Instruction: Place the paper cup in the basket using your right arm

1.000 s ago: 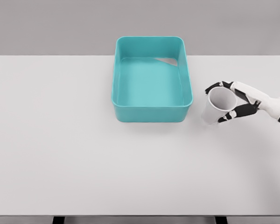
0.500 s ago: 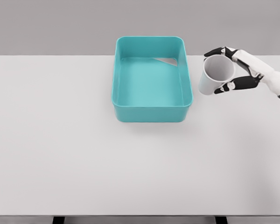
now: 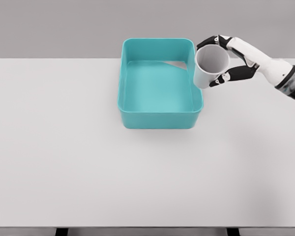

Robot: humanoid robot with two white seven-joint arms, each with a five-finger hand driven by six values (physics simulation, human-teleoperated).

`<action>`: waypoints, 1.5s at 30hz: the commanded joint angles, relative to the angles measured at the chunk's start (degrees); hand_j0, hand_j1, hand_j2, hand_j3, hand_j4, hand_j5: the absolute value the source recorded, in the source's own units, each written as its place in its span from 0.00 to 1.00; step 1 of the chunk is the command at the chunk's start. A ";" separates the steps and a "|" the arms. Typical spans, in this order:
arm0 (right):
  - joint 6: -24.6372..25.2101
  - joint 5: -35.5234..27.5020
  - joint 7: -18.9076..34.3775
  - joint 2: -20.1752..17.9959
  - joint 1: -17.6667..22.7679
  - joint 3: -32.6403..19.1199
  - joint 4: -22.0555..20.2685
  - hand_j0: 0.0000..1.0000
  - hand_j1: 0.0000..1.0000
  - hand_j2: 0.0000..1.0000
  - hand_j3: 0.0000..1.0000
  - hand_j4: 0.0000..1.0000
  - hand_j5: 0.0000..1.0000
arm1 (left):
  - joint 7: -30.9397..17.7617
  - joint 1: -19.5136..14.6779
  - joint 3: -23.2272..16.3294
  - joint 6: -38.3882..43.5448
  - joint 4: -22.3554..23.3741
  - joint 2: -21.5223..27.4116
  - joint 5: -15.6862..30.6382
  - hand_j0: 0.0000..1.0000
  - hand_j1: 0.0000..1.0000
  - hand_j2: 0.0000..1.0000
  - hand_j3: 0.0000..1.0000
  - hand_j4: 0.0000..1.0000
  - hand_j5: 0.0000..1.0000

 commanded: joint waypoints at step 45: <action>19.35 56.13 -0.01 24.64 -6.77 4.53 0.66 1.00 1.00 1.00 1.00 1.00 1.00 | -0.01 0.00 0.00 0.02 0.00 0.00 0.01 1.00 1.00 1.00 1.00 1.00 1.00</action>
